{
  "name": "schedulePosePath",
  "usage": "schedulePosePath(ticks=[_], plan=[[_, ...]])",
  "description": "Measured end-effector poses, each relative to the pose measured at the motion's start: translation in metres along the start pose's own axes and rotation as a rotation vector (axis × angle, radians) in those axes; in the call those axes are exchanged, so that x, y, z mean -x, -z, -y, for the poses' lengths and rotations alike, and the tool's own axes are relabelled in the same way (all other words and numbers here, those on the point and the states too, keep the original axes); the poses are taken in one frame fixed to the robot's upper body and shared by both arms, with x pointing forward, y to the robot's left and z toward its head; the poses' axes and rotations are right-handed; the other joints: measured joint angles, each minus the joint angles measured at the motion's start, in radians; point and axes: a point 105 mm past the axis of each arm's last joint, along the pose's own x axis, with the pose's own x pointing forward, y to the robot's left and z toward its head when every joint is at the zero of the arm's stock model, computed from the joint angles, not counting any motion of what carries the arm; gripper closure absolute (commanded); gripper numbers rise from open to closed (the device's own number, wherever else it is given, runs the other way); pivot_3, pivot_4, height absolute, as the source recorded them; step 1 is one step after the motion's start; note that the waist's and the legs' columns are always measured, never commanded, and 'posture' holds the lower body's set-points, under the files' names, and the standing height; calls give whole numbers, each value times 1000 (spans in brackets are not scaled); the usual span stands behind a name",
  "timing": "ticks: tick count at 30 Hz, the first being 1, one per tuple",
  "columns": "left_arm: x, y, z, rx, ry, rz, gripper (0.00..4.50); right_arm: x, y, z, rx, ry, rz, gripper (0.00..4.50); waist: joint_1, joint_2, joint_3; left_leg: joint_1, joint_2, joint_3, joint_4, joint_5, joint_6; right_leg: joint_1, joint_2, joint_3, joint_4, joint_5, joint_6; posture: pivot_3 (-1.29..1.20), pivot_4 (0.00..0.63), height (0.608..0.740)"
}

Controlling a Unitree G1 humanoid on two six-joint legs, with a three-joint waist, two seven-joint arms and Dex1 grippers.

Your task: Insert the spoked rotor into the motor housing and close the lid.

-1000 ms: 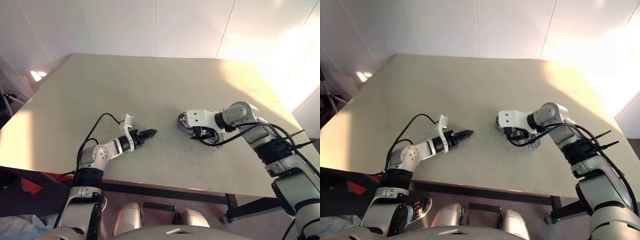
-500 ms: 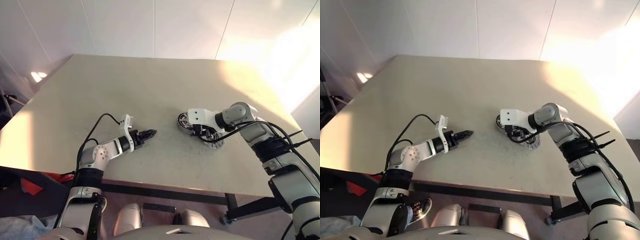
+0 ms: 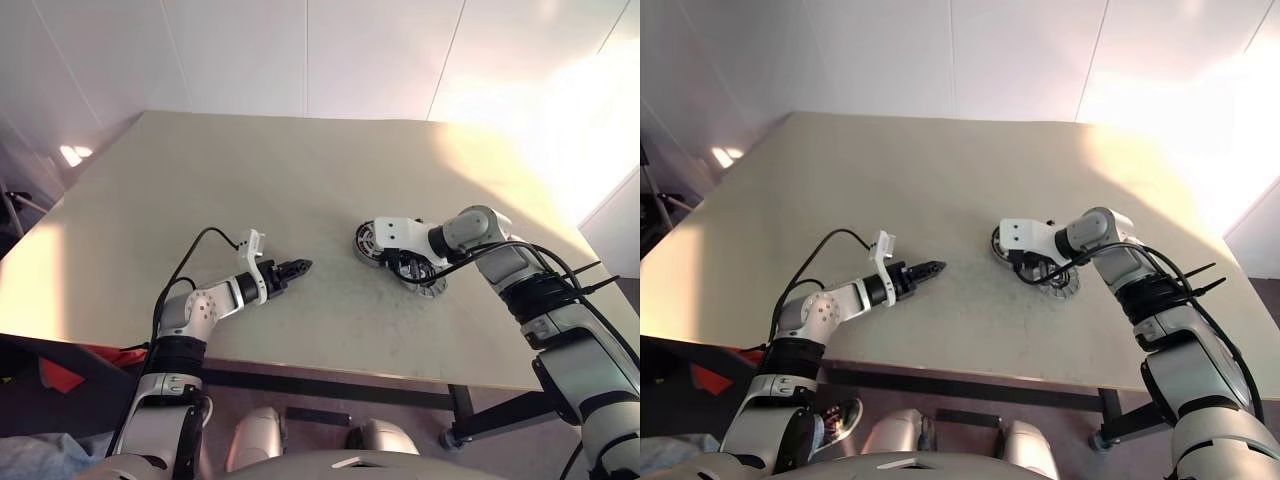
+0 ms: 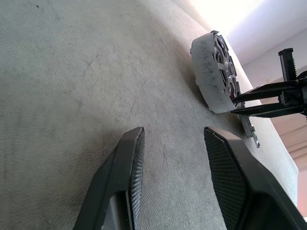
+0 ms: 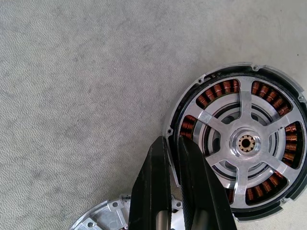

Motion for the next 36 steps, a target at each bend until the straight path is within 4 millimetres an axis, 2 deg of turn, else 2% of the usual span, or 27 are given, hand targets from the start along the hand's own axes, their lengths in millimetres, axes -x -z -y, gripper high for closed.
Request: schedulePosePath(ticks=[5,7,15,21,28,31,35,36], plan=[[0,-1,2,-2,14,1,2398,5,-5,-4,-20,-16,6,4429,5,0,0,-3,0,0,-2,0,0,-3,0,0,0,0,-1,0,0,740],[0,-1,3,-3,18,2,2398,7,-11,-9,-10,-36,21,4429,6,0,0,-6,0,0,-2,0,0,-5,0,0,0,3,-6,0,0,740],[-1,-1,4,-3,25,4,2398,16,-49,-27,125,-98,115,4429,6,1,1,-11,0,0,-2,0,0,-10,0,0,0,3,-5,0,0,740],[-1,-1,4,-2,25,5,2398,11,-49,-45,142,-149,127,4429,6,1,1,-11,0,0,-3,0,0,-10,0,0,-1,3,-5,0,0,740],[-1,-1,4,1,23,1,2398,2,-45,-53,201,-159,102,4429,6,1,1,-11,0,0,-2,0,0,-10,0,0,-1,2,-3,0,0,740],[-1,-1,4,1,23,0,2398,2,-44,-53,212,-157,97,3672,6,1,1,-11,0,0,-2,0,0,-10,0,0,-1,2,-3,0,0,740],[0,-1,4,1,22,0,2398,5,-43,-52,208,-142,96,2350,6,1,1,-10,0,0,-3,0,0,-10,0,0,-1,2,-3,0,0,740],[0,-1,4,0,21,0,2398,6,-43,-52,211,-137,99,2350,6,1,0,-10,0,0,-3,0,0,-10,0,0,-1,2,-3,0,0,740]])
